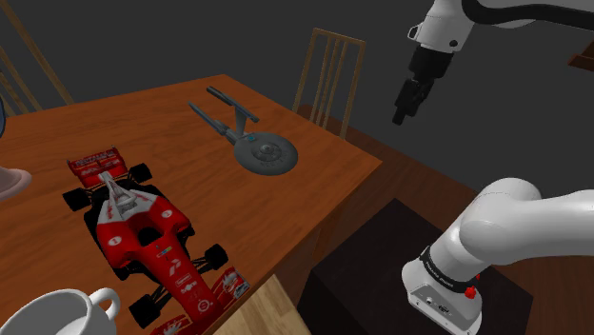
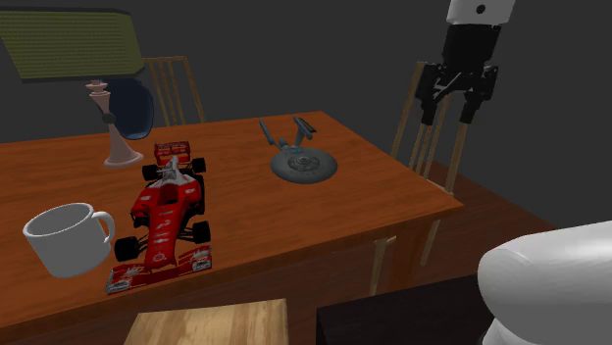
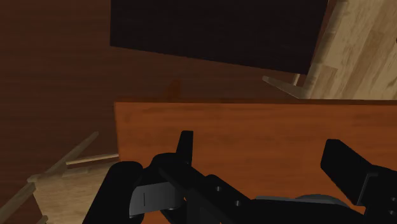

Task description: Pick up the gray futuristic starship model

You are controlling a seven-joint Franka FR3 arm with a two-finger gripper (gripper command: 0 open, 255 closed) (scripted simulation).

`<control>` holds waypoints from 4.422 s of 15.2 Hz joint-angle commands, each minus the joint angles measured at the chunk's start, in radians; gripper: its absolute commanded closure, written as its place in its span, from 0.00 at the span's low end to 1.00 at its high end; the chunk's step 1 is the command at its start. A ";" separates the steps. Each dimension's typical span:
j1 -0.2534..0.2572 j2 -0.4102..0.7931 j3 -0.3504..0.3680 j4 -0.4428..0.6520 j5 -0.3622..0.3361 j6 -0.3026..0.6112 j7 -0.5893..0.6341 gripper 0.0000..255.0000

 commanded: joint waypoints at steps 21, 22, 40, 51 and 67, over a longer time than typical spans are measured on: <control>0.059 0.749 0.161 0.451 0.008 0.300 0.182 0.00; 0.063 0.789 0.166 0.488 0.002 0.302 0.192 0.00; 0.141 1.325 0.187 1.041 -0.097 0.272 0.293 0.00; 0.141 1.328 0.187 1.011 -0.097 0.305 0.295 1.00; 0.147 1.326 0.189 1.184 -0.096 0.131 0.292 1.00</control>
